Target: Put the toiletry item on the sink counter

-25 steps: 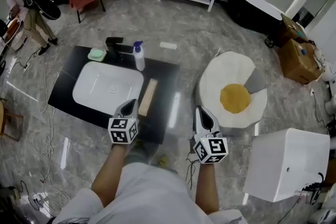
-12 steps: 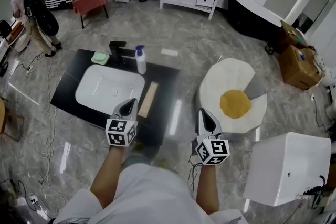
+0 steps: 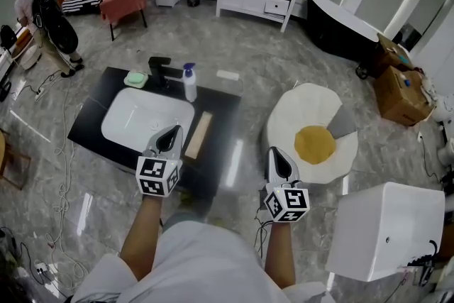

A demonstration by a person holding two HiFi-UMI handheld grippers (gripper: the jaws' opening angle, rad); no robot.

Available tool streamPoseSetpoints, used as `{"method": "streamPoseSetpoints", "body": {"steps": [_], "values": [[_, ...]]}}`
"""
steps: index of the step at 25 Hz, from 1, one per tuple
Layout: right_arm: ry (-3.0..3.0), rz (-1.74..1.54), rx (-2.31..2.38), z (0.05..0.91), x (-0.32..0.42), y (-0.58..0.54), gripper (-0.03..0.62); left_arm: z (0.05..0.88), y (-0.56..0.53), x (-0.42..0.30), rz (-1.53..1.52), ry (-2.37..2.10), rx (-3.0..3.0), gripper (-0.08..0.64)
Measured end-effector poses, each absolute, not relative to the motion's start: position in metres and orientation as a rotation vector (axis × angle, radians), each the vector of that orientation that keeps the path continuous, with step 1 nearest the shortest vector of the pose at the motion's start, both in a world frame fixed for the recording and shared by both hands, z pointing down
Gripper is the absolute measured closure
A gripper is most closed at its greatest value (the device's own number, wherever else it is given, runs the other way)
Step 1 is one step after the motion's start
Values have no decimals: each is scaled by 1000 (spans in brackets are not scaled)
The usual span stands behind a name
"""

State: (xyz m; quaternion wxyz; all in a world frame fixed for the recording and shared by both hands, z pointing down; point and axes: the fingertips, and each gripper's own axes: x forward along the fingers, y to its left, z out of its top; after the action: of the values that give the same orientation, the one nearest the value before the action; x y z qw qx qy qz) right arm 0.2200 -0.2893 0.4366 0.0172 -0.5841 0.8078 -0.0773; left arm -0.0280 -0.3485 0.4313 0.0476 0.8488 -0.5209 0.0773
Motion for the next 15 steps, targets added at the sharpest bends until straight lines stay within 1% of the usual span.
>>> {"method": "streamPoseSetpoints", "body": {"steps": [4, 15], "values": [[2517, -223, -1821, 435, 223, -286, 588, 415, -347, -29, 167, -1594, 2604, 561], [2498, -193, -1837, 423, 239, -284, 588, 392, -345, -25, 140, -1611, 2642, 561]]}}
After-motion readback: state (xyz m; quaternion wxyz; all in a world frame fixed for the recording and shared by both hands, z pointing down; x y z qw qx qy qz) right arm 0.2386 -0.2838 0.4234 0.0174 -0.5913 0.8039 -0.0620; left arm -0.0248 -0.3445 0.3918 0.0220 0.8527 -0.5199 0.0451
